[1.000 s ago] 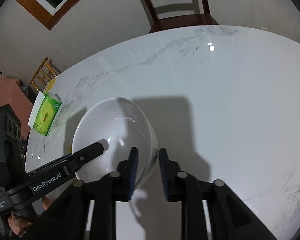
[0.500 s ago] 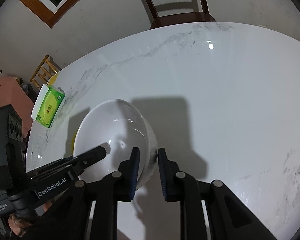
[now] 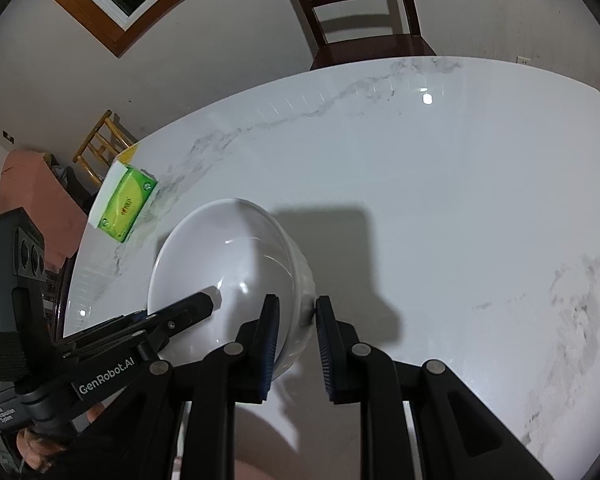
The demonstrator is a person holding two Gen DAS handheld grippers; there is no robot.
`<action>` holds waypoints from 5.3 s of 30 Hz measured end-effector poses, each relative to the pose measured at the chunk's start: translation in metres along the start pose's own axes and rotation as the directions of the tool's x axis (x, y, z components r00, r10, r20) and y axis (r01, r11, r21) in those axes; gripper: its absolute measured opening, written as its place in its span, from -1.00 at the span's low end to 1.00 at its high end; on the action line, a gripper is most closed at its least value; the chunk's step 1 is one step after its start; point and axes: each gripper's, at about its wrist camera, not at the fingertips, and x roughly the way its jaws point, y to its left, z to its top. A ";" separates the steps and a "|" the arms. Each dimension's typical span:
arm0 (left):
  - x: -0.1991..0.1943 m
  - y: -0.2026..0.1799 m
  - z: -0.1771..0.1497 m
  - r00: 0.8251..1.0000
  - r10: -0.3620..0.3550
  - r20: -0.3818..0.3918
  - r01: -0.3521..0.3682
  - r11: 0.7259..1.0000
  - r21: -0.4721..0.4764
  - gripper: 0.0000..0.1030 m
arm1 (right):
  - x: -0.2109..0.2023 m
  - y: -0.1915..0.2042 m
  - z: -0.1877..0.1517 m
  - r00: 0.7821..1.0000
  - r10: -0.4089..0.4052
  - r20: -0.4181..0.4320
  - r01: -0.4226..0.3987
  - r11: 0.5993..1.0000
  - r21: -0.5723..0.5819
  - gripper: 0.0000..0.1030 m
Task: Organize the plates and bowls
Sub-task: 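Carry the 'Rabbit' bowl with the left tool over the pink bowl, then lower the 'Rabbit' bowl into the 'Dog' bowl and open the left tool, then close both tools on the pink bowl rim holding the nested bowls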
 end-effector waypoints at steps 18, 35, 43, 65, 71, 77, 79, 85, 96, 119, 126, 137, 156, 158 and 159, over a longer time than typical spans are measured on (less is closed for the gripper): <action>-0.063 -0.018 -0.064 1.000 0.008 0.029 -0.009 0.998 0.061 -0.73 | -0.070 0.025 -0.056 0.999 -0.011 0.053 0.013 0.999 -0.036 -0.62; -0.110 -0.014 -0.138 0.999 0.027 0.020 -0.029 0.996 0.079 -0.71 | -0.102 0.045 -0.133 1.000 -0.020 0.016 0.021 0.997 -0.071 -0.62; -0.114 -0.009 -0.165 0.999 0.035 0.008 -0.036 0.996 0.079 -0.70 | -0.096 0.045 -0.163 0.999 -0.026 -0.029 0.024 0.997 -0.071 -0.62; -0.098 0.001 -0.180 0.998 0.054 -0.034 -0.052 0.996 0.068 -0.71 | -0.082 0.043 -0.185 0.997 -0.028 -0.076 0.024 0.999 -0.049 -0.62; -0.093 0.002 -0.180 0.997 0.057 -0.042 -0.054 0.996 0.068 -0.71 | -0.078 0.041 -0.183 0.996 -0.029 -0.083 0.026 0.999 -0.047 -0.62; -0.089 0.003 -0.179 0.997 0.063 -0.051 -0.059 0.996 0.067 -0.71 | -0.073 0.038 -0.183 0.995 -0.029 -0.094 0.025 0.999 -0.041 -0.62; -0.088 0.003 -0.179 0.997 0.065 -0.053 -0.061 0.996 0.070 -0.71 | -0.074 0.038 -0.184 0.995 -0.029 -0.095 0.026 0.999 -0.041 -0.62; -0.087 0.005 -0.177 0.997 0.069 -0.047 -0.065 0.995 0.071 -0.71 | -0.072 0.039 -0.183 0.995 -0.030 -0.098 0.026 0.999 -0.041 -0.62; -0.085 0.002 -0.175 0.996 0.081 -0.046 -0.075 0.992 0.104 -0.71 | -0.068 0.040 -0.181 0.994 -0.045 -0.104 0.041 0.998 -0.047 -0.58; -0.085 0.004 -0.174 0.998 0.057 -0.032 -0.054 0.994 0.100 -0.66 | -0.070 0.039 -0.180 0.993 -0.077 -0.088 0.073 0.996 -0.053 -0.55; -0.092 0.003 -0.176 0.999 0.038 0.000 -0.038 0.993 0.110 -0.39 | -0.070 0.040 -0.182 0.994 -0.073 -0.085 0.069 0.996 -0.055 -0.45; -0.109 0.007 -0.178 0.998 -0.006 0.062 0.000 0.995 0.097 -0.14 | -0.076 0.040 -0.184 0.995 -0.079 -0.053 0.076 0.996 -0.051 -0.25; -0.137 0.049 -0.182 0.989 -0.050 0.138 0.055 0.998 -0.039 0.20 | -0.104 0.023 -0.186 0.998 -0.057 -0.004 0.057 0.998 -0.018 -0.13; -0.138 0.055 -0.183 0.989 -0.053 0.135 0.061 0.996 -0.058 0.20 | -0.106 0.022 -0.187 0.998 -0.058 -0.001 0.058 0.998 -0.017 -0.13; -0.138 0.056 -0.183 0.989 -0.052 0.135 0.061 0.996 -0.064 0.20 | -0.107 0.020 -0.187 0.998 -0.062 -0.001 0.062 0.998 -0.013 -0.13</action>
